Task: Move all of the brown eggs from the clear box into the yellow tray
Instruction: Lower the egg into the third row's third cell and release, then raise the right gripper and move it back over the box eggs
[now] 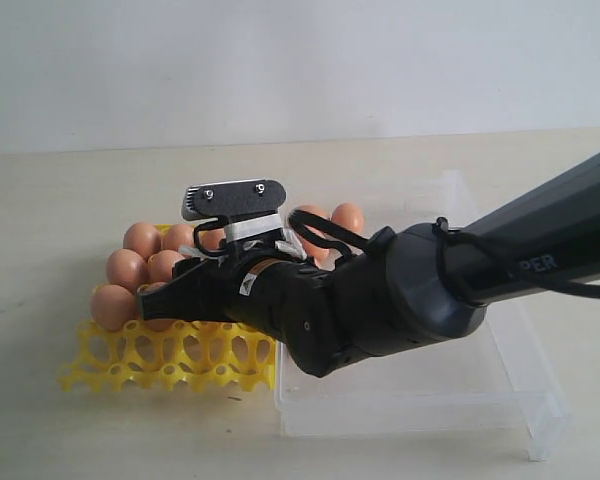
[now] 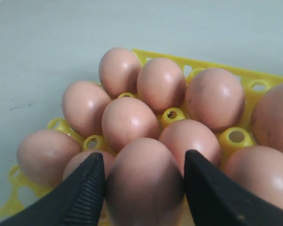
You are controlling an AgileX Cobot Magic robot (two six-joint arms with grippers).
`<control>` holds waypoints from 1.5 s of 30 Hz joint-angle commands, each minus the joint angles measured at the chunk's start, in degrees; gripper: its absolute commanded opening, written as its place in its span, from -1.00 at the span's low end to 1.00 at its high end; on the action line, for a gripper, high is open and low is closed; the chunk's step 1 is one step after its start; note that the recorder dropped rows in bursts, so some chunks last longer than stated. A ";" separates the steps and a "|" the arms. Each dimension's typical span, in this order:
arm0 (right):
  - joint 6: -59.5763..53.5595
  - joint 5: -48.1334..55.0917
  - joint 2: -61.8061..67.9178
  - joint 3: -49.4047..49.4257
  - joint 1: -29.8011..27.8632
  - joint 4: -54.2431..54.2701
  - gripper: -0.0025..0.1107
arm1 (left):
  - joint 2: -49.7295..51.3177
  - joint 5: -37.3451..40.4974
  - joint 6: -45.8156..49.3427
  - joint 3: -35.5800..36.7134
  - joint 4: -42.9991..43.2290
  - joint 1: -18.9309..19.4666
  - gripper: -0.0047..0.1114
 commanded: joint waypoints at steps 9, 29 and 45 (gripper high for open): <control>-1.22 -2.09 -0.12 0.14 -0.29 0.22 -0.02 | -0.32 -0.58 -0.25 -0.23 -0.16 0.07 -0.92; -24.14 17.57 -21.70 0.14 -9.43 5.37 -0.93 | -0.32 -0.58 -0.25 -0.23 -0.16 0.07 -0.92; 0.10 56.24 2.08 -28.62 -30.29 -12.28 -0.02 | -0.32 -0.58 -0.25 -0.23 -0.16 0.07 -0.92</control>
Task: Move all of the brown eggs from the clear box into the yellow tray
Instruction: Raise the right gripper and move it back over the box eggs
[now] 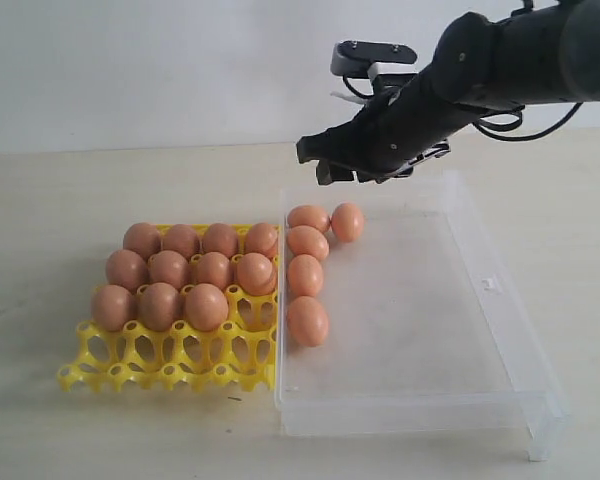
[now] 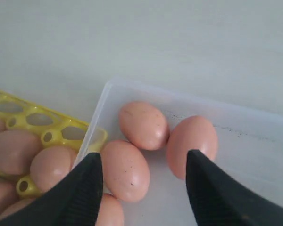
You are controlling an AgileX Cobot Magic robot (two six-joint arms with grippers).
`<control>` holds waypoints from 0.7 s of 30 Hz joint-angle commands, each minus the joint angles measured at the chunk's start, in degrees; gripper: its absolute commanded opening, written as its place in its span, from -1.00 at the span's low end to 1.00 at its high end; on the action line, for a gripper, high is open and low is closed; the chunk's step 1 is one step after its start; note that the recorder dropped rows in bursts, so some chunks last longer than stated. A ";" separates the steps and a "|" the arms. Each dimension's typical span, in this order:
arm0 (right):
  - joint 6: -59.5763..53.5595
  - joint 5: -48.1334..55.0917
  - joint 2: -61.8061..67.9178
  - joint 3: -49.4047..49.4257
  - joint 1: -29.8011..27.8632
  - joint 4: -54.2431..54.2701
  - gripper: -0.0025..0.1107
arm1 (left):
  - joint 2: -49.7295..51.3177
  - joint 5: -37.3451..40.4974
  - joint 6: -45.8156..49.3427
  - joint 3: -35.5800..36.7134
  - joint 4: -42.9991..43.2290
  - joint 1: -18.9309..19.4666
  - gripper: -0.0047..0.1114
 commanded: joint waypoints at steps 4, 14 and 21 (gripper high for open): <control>6.54 6.34 6.88 -7.66 -2.69 -4.72 -0.02 | -0.32 -0.58 -0.25 -0.23 -0.16 0.07 -0.92; 6.76 6.35 10.28 -10.75 -3.87 -4.29 -0.03 | -0.32 -0.58 -0.25 -0.23 -0.16 0.07 -0.92; 7.64 5.76 12.36 -12.05 -3.76 -3.92 -0.03 | -0.32 -0.58 -0.25 -0.23 -0.16 0.07 -0.92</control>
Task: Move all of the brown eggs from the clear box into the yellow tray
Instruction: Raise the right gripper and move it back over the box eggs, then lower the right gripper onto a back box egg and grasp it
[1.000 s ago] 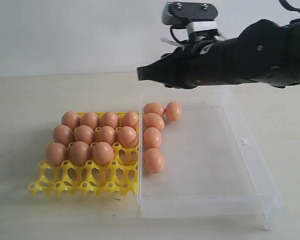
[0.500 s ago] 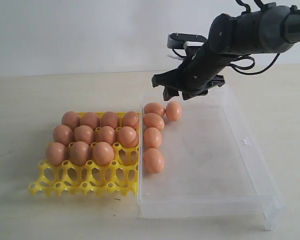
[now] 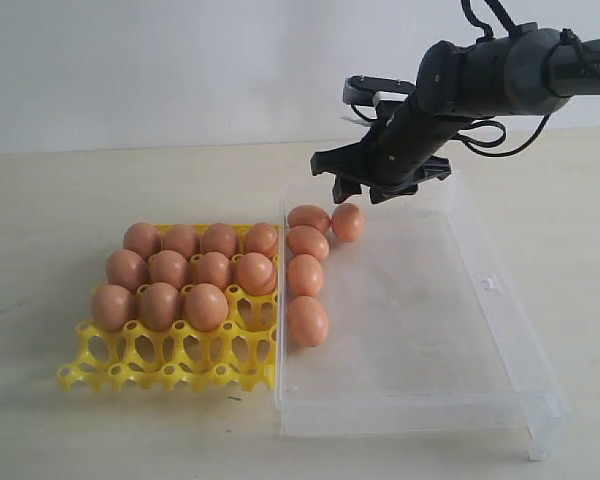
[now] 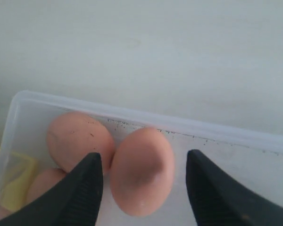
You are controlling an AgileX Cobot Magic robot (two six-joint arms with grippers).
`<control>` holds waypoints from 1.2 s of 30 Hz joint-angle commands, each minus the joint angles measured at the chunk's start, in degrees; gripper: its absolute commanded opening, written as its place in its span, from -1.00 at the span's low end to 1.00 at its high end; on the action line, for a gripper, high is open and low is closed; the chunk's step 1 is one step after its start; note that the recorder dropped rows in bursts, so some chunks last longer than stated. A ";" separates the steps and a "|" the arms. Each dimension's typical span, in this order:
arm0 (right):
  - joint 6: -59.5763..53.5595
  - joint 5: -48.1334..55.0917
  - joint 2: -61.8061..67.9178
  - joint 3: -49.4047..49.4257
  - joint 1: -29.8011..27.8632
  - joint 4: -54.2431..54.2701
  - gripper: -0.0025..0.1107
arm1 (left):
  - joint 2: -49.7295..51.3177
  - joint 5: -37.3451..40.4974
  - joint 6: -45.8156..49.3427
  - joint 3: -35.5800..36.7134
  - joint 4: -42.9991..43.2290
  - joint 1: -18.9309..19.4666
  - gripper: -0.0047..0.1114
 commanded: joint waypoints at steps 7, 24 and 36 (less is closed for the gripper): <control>0.89 -3.06 2.46 -0.84 -0.08 0.76 -0.03 | -0.32 -0.58 -0.25 -0.23 -0.16 0.07 -0.92; 0.89 -9.60 4.99 -0.84 -0.08 2.30 -0.13 | -0.32 -0.58 -0.25 -0.23 -0.16 0.07 -0.92; 0.47 -6.80 6.82 -0.84 0.69 2.61 -0.96 | -0.32 -0.58 -0.25 -0.23 -0.16 0.07 -0.92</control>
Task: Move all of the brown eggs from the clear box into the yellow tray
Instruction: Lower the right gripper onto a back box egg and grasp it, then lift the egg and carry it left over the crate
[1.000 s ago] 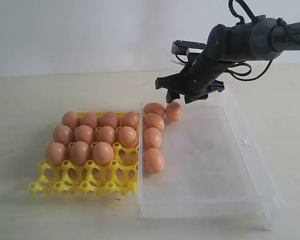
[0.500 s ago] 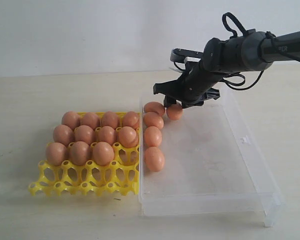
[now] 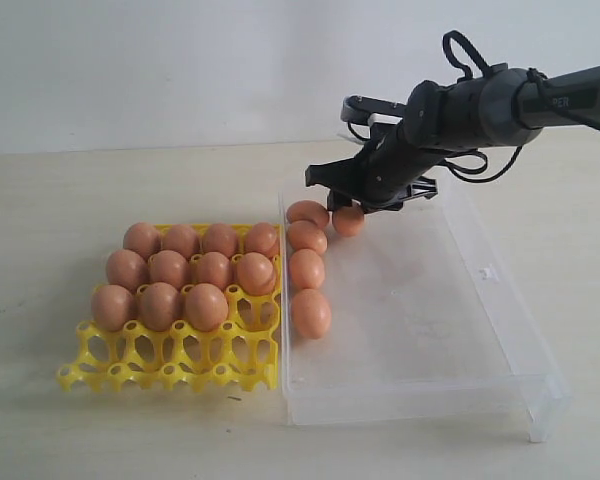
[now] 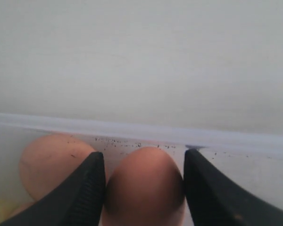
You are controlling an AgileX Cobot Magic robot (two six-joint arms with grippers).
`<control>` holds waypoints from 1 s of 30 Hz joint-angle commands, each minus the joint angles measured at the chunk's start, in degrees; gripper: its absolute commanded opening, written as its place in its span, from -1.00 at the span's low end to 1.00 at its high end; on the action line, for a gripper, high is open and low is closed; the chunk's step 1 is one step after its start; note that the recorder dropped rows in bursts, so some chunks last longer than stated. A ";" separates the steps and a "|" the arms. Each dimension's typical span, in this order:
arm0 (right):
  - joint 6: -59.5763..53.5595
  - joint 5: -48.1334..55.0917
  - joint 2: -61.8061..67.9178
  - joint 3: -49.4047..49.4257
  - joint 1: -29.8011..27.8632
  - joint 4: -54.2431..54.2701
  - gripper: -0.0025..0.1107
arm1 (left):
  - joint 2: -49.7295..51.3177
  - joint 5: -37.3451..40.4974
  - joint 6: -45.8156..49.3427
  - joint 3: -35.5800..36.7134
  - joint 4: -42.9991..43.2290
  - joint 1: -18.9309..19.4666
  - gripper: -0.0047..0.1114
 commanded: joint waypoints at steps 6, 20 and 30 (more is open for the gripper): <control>-0.69 1.38 -2.07 -0.14 1.53 -0.77 -0.96 | -0.32 -0.58 -0.25 -0.23 -0.16 0.07 -0.92; -2.71 -8.28 -22.50 15.86 4.07 -2.68 -0.96 | -0.32 -0.58 -0.25 -0.23 -0.16 0.07 -0.92; -3.26 -35.41 -34.35 35.67 21.03 -0.20 -0.96 | -0.32 -0.58 -0.25 -0.23 -0.16 0.07 -0.92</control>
